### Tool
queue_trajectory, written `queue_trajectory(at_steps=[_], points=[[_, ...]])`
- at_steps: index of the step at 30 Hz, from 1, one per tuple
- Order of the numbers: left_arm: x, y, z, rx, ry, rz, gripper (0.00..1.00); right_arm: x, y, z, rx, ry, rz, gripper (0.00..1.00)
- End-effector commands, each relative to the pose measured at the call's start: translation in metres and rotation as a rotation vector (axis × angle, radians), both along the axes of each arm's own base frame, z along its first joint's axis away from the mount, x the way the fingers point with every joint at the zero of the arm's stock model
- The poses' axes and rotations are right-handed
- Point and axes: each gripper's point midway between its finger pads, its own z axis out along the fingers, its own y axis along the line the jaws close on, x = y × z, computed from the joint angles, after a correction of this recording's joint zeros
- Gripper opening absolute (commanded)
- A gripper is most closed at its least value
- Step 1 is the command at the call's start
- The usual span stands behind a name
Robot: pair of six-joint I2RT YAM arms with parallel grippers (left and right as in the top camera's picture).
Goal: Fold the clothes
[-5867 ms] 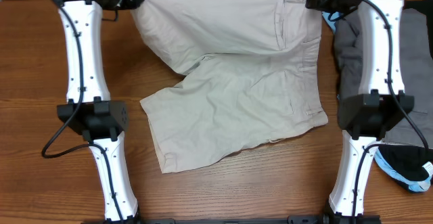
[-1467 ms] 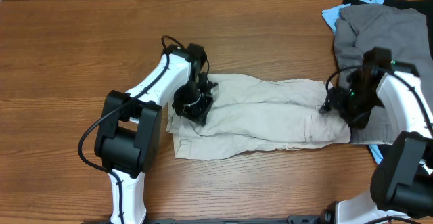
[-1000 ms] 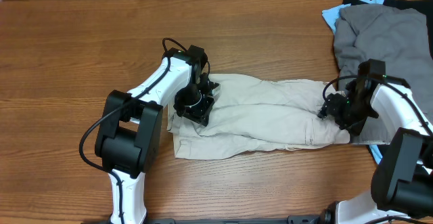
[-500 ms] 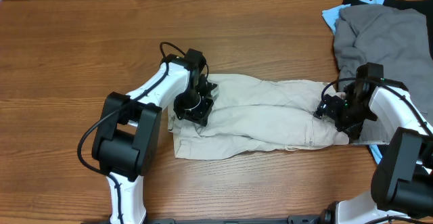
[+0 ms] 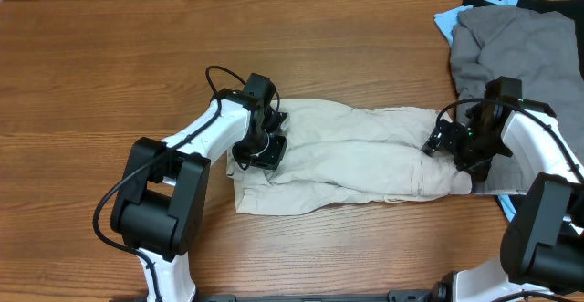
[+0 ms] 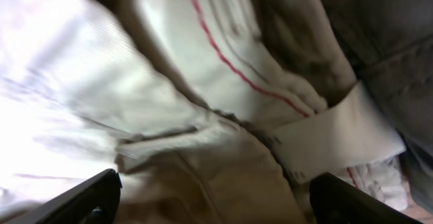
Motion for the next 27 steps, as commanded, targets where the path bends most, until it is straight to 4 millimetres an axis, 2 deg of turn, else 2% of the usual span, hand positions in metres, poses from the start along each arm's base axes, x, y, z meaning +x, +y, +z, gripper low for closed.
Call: queue_trajectory(at_steps=[1,5,12,16,21,22,25,27], points=[[-0.006,0.085,-0.057,0.381,0.025,0.077,0.04,0.009,-0.001,0.009,0.004,-0.033,-0.002,0.93],[0.007,0.112,-0.057,0.410,0.003,0.148,0.04,0.009,0.000,0.009,0.004,-0.033,-0.003,0.93],[0.031,0.174,-0.056,0.498,-0.062,0.287,0.04,0.011,0.001,0.009,0.013,-0.043,-0.002,0.94],[0.046,0.198,-0.057,0.475,-0.105,0.363,0.04,0.013,0.005,0.011,0.037,-0.056,0.008,0.95],[0.056,0.197,-0.048,0.434,-0.109,0.306,0.04,0.016,0.031,0.015,0.121,-0.080,0.068,0.95],[0.061,0.194,-0.037,0.431,-0.099,0.298,0.04,0.017,0.042,0.016,0.133,-0.085,0.098,0.95],[0.074,0.185,-0.008,0.403,-0.089,0.287,0.04,0.019,0.059,0.019,0.168,-0.096,0.136,0.95],[0.087,0.178,0.017,0.372,-0.095,0.284,0.04,0.019,0.068,0.020,0.191,-0.099,0.152,0.95]])
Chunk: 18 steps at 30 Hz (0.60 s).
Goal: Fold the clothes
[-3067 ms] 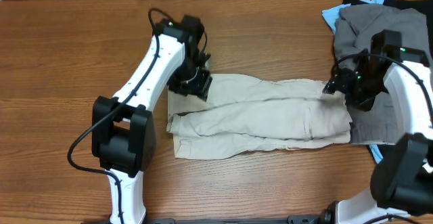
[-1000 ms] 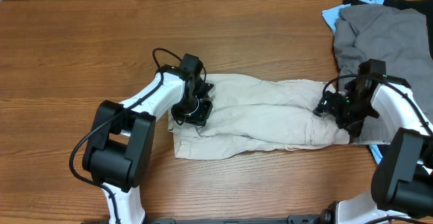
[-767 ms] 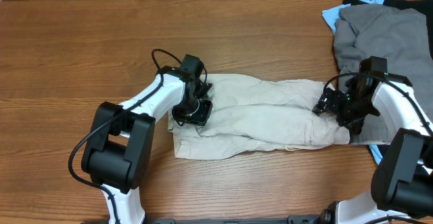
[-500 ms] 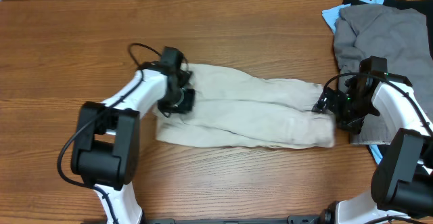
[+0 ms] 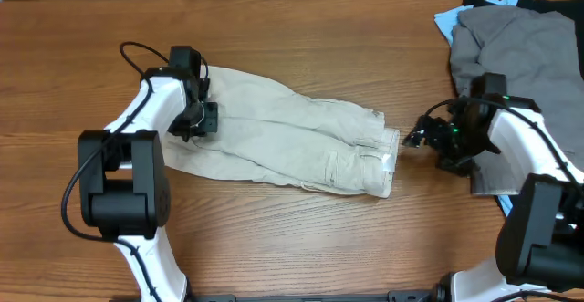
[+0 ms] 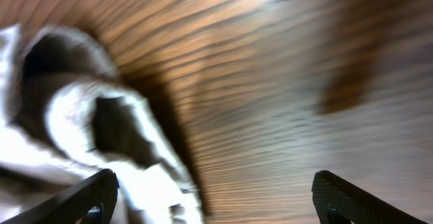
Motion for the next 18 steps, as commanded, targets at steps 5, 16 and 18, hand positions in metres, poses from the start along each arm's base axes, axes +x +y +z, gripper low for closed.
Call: queue_trajectory(at_steps=[5,16,18], points=[[0.040,-0.013,0.079,-0.062,-0.038,-0.094,0.09,0.010,0.035,0.017,0.118,-0.057,0.064,0.95],[0.076,-0.047,0.223,-0.209,-0.308,-0.153,0.45,0.002,0.065,-0.012,0.022,-0.057,0.139,0.95],[0.074,-0.050,0.237,-0.205,-0.330,-0.178,0.47,-0.003,0.070,-0.022,-0.012,-0.047,0.154,0.95]])
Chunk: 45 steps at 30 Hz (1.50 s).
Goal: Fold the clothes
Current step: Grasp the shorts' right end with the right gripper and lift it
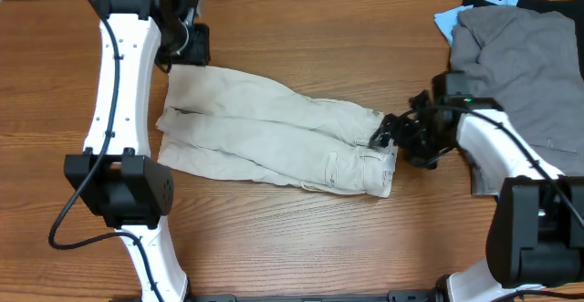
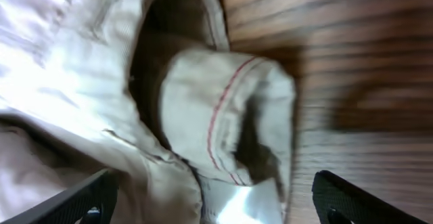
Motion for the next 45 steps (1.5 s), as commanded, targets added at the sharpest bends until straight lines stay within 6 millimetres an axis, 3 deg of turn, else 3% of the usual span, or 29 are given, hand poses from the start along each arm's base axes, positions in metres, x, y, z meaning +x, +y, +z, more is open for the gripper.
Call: queue_trajectory(at_steps=[1,6,12,16,17,23,28,33,35,38,41,45], points=[[0.000,-0.016,0.042,-0.025,-0.095,-0.067,0.47,-0.014,0.004,-0.022,-0.091,0.040,-0.005,0.95],[-0.006,-0.017,0.054,-0.017,-0.105,-0.079,0.46,-0.025,0.014,-0.044,-0.113,0.063,0.016,0.92],[-0.010,-0.017,0.053,-0.018,-0.089,-0.079,0.46,-0.039,0.030,-0.056,-0.109,0.072,0.068,0.52],[-0.011,-0.017,0.052,-0.017,-0.080,-0.079,0.46,-0.043,0.025,-0.060,-0.150,0.091,0.046,0.09],[-0.011,-0.017,0.052,-0.016,-0.080,-0.079,0.45,-0.042,0.021,-0.061,-0.160,0.091,0.031,0.04],[-0.011,-0.015,0.052,-0.009,-0.083,-0.076,0.45,-0.022,-0.016,-0.047,-0.165,0.083,-0.076,0.04],[-0.011,-0.011,0.051,0.013,-0.082,-0.069,0.45,-0.002,-0.068,-0.007,-0.170,0.056,-0.111,0.04],[-0.011,-0.012,0.051,0.012,-0.082,-0.069,0.45,0.004,-0.094,0.036,-0.175,0.056,-0.084,0.04],[-0.011,-0.013,0.051,0.012,-0.081,-0.071,0.44,0.010,-0.095,0.054,-0.175,0.049,-0.082,0.04],[-0.011,-0.015,0.051,0.011,-0.081,-0.076,0.45,0.021,-0.081,0.079,-0.124,0.009,-0.062,0.04],[-0.012,-0.019,0.051,0.011,-0.081,-0.084,0.45,0.035,-0.055,0.100,-0.058,-0.042,-0.048,0.04],[-0.012,-0.023,0.051,0.011,-0.082,-0.095,0.45,0.057,-0.008,0.111,-0.021,-0.108,-0.051,0.04]])
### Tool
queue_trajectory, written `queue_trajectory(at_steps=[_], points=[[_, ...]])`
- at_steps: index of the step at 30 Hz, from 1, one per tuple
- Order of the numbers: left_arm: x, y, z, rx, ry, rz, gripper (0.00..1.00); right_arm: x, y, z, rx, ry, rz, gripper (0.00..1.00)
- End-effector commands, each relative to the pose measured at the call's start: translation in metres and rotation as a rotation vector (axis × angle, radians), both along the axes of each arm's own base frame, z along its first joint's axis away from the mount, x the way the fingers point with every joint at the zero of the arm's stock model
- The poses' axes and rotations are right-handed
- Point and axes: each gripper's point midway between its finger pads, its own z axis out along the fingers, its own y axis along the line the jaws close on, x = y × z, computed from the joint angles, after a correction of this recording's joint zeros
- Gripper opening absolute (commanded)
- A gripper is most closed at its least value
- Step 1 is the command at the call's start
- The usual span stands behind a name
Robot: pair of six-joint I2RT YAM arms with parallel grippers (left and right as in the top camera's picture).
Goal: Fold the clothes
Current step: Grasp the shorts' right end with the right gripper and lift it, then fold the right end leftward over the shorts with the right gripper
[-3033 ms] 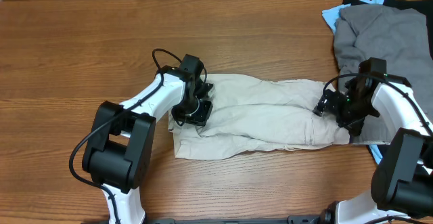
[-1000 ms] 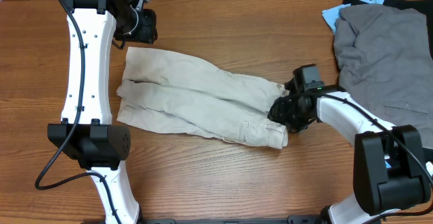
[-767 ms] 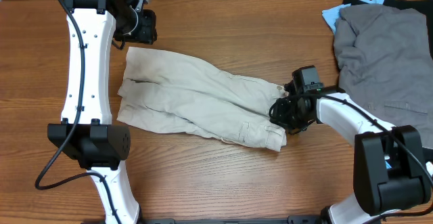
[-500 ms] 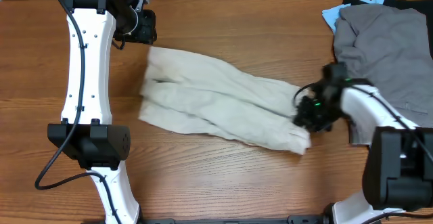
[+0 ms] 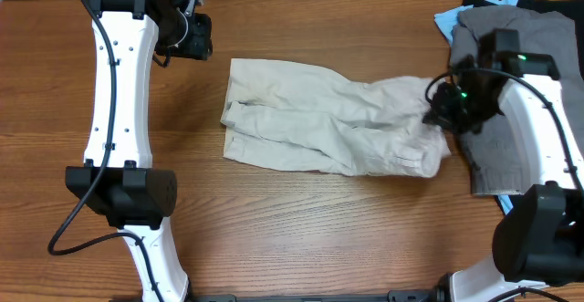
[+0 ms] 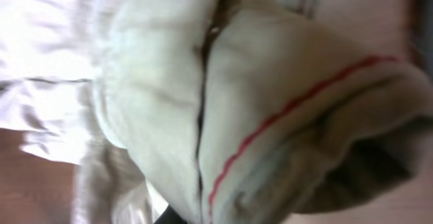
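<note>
Beige trousers (image 5: 319, 129) lie crumpled across the middle of the wooden table (image 5: 301, 238), legs to the left and waist end to the right. My right gripper (image 5: 441, 112) sits at that right end, shut on the cloth. In the right wrist view, bunched beige fabric with a red stitch line (image 6: 169, 102) fills the frame, and only a dark sliver of one finger (image 6: 170, 217) shows at the bottom edge. My left gripper (image 5: 190, 36) hangs raised at the back left, apart from the trousers. Its jaws cannot be made out.
A heap of other clothes lies at the back right: a grey garment (image 5: 520, 46), a blue cloth (image 5: 449, 17) and something black (image 5: 547, 1). My right arm reaches over the grey garment. The left arm's white links run down the table's left side.
The trousers now lie farther right, their right end bunched up. My right gripper is farther right with the waist end in it. The left gripper remains raised at the back left.
First both grippers were down on the trousers in mid-table. Then the trousers lay farther left, with the left gripper at their left end and the right one over bare wood. Then the left gripper was up and off the cloth, the right at the waist. Now the trousers lie rightward.
</note>
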Motion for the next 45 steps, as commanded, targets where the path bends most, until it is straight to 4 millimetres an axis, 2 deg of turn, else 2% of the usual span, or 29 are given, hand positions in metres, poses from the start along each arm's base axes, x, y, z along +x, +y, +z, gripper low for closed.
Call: queue_trajectory(at_steps=[1,6,8,9,11,14,16,19,25,28,32,35,39,45], points=[[-0.001,-0.008,0.013,0.007,-0.041,-0.036,0.45,0.021,0.058,0.021,0.094,-0.078,0.011,0.04],[-0.003,-0.018,0.013,0.006,-0.042,-0.060,0.45,0.049,0.137,0.027,0.162,-0.196,0.041,0.04],[-0.003,-0.022,0.013,0.006,-0.044,-0.067,0.45,0.059,0.162,0.030,0.183,-0.244,0.044,0.04],[-0.003,-0.024,0.013,0.006,-0.044,-0.072,0.45,0.065,0.182,0.032,0.197,-0.288,0.052,0.04],[-0.003,-0.025,0.013,0.007,-0.045,-0.075,0.45,0.071,0.196,0.034,0.203,-0.323,0.044,0.04],[-0.004,-0.025,0.013,0.007,-0.041,-0.075,0.44,0.073,0.196,0.036,0.198,-0.332,0.041,0.04],[-0.004,-0.025,0.013,0.007,-0.040,-0.075,0.44,0.072,0.188,0.039,0.191,-0.315,0.040,0.04],[-0.004,-0.025,0.013,0.007,-0.039,-0.075,0.43,0.065,0.165,0.048,0.165,-0.267,0.075,0.04],[-0.005,-0.025,0.012,0.016,-0.039,-0.100,0.39,0.037,0.089,0.070,0.059,-0.130,0.098,0.04],[-0.006,-0.026,0.004,0.021,-0.022,-0.118,0.35,0.020,0.057,0.070,0.030,-0.065,0.116,0.04],[-0.003,-0.034,-0.022,-0.009,0.019,-0.183,0.32,-0.001,0.017,0.064,0.012,0.005,0.137,0.04],[0.000,-0.060,-0.052,-0.129,0.032,-0.304,0.29,-0.004,0.000,0.064,0.007,0.008,0.143,0.04],[0.002,-0.077,-0.093,-0.224,0.050,-0.367,0.23,-0.004,-0.010,0.063,-0.007,-0.008,0.166,0.04],[-0.014,-0.103,-0.129,-0.391,0.096,-0.501,0.21,-0.001,-0.017,0.062,-0.034,-0.019,0.172,0.04]])
